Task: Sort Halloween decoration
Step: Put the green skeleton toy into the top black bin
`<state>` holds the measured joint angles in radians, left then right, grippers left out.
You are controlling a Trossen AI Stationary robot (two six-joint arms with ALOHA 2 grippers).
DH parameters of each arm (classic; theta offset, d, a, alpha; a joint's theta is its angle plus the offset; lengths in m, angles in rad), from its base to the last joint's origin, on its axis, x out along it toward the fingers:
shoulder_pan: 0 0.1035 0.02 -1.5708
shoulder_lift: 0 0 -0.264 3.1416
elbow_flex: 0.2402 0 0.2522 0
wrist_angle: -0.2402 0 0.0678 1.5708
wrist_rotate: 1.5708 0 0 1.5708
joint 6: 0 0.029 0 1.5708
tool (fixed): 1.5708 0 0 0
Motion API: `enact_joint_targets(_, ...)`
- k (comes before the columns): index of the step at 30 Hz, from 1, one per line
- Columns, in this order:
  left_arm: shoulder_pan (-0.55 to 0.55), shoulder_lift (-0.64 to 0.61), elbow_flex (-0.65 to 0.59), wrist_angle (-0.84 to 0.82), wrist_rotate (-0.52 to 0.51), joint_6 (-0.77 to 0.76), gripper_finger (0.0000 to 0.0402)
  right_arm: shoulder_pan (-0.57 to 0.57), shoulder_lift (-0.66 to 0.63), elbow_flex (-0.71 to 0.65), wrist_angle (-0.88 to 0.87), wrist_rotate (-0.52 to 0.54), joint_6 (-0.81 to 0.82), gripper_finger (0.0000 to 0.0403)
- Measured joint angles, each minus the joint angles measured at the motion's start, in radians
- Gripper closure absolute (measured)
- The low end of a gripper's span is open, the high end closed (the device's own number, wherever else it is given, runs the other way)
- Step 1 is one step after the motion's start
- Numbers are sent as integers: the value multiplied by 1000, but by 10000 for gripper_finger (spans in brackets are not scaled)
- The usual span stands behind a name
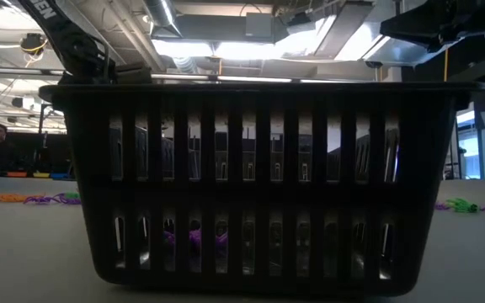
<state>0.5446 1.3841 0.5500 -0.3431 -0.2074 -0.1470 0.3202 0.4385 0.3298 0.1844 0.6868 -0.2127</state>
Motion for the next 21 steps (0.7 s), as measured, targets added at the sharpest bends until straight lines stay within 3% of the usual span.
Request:
enact_joint_targets(8,-1,2,-1,0,42,-16,283,0,0,0,1,0,1,310)
enact_joint_targets(21,-23,6,6,79,60,-44,396,0,0,0,1,1,1,310)
